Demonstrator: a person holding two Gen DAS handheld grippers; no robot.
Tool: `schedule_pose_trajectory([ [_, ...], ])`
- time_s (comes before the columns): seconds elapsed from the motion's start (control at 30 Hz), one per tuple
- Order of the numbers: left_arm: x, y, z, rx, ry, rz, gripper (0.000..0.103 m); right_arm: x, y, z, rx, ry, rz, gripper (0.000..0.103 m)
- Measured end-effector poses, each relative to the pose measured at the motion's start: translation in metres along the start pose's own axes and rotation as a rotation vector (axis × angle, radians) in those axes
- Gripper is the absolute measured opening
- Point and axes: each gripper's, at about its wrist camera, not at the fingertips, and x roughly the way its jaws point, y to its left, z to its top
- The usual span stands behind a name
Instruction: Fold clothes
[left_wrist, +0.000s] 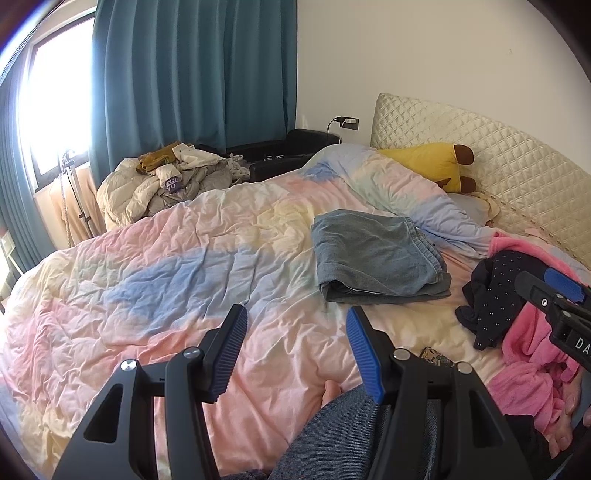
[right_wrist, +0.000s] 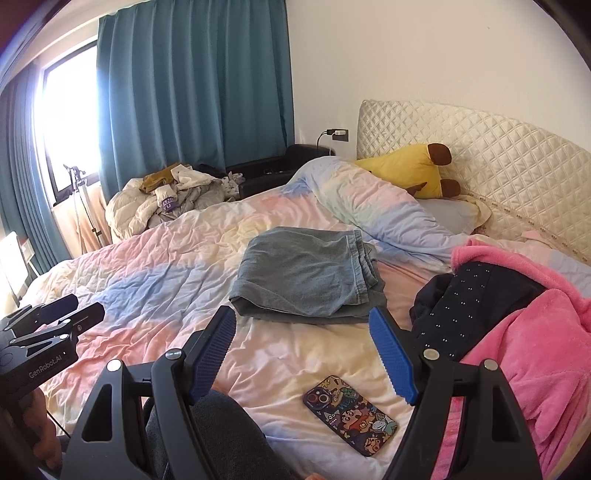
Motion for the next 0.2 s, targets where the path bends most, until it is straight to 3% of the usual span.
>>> schedule_pose_trajectory([
  [0.2, -0.0014, -0.0004, -0.0012, 0.001, -0.002, -0.006, 0.058, -0.0008, 0.0016, -0.0001, 0.000, 0.001, 0.005, 0.076],
])
